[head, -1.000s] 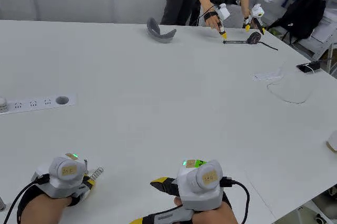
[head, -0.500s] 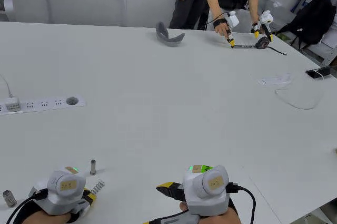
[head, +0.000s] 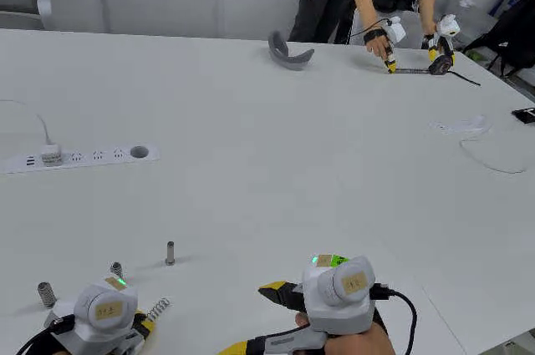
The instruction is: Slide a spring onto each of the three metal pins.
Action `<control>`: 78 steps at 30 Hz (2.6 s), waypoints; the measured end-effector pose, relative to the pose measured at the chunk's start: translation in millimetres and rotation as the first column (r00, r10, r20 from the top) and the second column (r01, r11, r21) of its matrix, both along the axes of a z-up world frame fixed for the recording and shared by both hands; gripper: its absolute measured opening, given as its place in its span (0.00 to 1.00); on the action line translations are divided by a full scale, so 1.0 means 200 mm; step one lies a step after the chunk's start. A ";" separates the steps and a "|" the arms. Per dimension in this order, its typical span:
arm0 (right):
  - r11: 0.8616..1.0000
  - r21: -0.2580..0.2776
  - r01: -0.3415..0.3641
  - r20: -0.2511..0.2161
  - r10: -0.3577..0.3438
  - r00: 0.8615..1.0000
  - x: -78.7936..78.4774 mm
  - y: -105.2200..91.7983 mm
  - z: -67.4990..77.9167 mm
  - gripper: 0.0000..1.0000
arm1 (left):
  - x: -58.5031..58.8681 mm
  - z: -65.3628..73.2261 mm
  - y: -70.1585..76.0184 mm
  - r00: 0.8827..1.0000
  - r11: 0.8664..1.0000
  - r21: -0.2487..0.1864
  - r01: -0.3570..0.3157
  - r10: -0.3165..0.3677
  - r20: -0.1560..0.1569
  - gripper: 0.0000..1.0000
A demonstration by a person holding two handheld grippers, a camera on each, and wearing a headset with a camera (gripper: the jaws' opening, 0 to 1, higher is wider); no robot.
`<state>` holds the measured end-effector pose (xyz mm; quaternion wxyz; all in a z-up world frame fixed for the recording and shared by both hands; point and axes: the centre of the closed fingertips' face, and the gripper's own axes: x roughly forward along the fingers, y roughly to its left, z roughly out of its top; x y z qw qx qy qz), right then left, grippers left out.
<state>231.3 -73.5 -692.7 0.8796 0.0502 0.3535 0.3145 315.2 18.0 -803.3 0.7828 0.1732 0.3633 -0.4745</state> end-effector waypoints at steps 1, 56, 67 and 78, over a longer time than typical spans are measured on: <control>1.000 -0.004 -0.006 -0.003 0.006 1.000 -0.01 0.00 -0.01 0.81 | 0.01 0.00 0.00 1.000 1.000 -0.005 -0.006 0.006 -0.001 0.11; 0.993 0.089 -0.076 -0.026 0.079 0.997 0.06 0.20 0.01 0.75 | -0.06 0.43 0.13 0.996 0.990 -0.142 -0.026 0.037 0.081 0.10; 0.986 0.147 -0.082 -0.025 0.086 0.996 0.11 0.25 0.04 0.70 | -0.14 0.49 0.14 0.996 0.989 -0.149 0.003 0.011 0.091 0.10; 0.962 0.256 -0.092 -0.008 0.097 0.995 0.15 0.35 0.11 0.58 | -0.23 0.56 0.09 0.995 0.985 -0.167 0.044 -0.028 0.100 0.10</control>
